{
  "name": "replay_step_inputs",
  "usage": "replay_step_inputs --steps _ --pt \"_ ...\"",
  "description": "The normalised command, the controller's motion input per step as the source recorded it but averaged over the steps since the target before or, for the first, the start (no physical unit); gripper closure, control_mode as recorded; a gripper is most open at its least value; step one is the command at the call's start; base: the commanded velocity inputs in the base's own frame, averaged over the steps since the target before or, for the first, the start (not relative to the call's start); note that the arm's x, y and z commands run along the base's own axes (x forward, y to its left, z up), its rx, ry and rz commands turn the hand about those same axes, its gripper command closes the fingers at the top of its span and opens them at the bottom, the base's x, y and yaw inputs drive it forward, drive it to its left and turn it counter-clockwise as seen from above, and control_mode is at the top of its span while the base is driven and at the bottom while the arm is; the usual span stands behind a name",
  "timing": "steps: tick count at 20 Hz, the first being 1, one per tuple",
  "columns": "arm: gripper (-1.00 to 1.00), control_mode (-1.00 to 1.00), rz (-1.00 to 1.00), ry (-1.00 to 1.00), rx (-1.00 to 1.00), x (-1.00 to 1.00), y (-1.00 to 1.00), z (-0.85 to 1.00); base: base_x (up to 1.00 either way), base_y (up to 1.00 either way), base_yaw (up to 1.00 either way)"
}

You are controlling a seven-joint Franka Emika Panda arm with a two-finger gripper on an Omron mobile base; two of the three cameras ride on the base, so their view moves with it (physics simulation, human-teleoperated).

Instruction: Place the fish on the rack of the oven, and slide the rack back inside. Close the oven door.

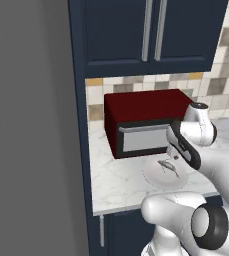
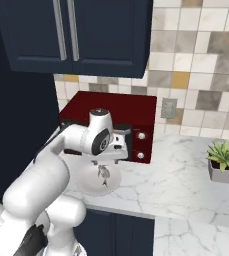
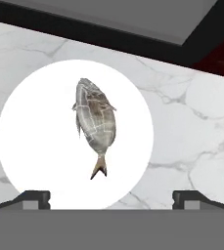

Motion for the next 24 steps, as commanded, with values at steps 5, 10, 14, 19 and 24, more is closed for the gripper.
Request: replay_step_inputs --steps 5,10,14,19,24 --pt "-1.0 -1.0 0.0 0.0 0.0 0.29 0.0 -0.34 0.0 0.0 0.0" --pt "-1.0 -1.0 0.01 0.0 0.0 0.24 0.0 -0.34 0.0 0.0 0.0" --pt "-1.0 -1.0 0.01 0.0 -0.03 0.2 0.03 -0.42 0.0 0.0 0.0" --pt "-1.0 -1.0 0.0 0.0 -0.05 0.04 0.09 -0.42 0.0 0.0 0.0" --pt "-1.0 -1.0 0.0 0.0 -0.03 0.0 0.04 -0.28 0.0 0.0 0.0"
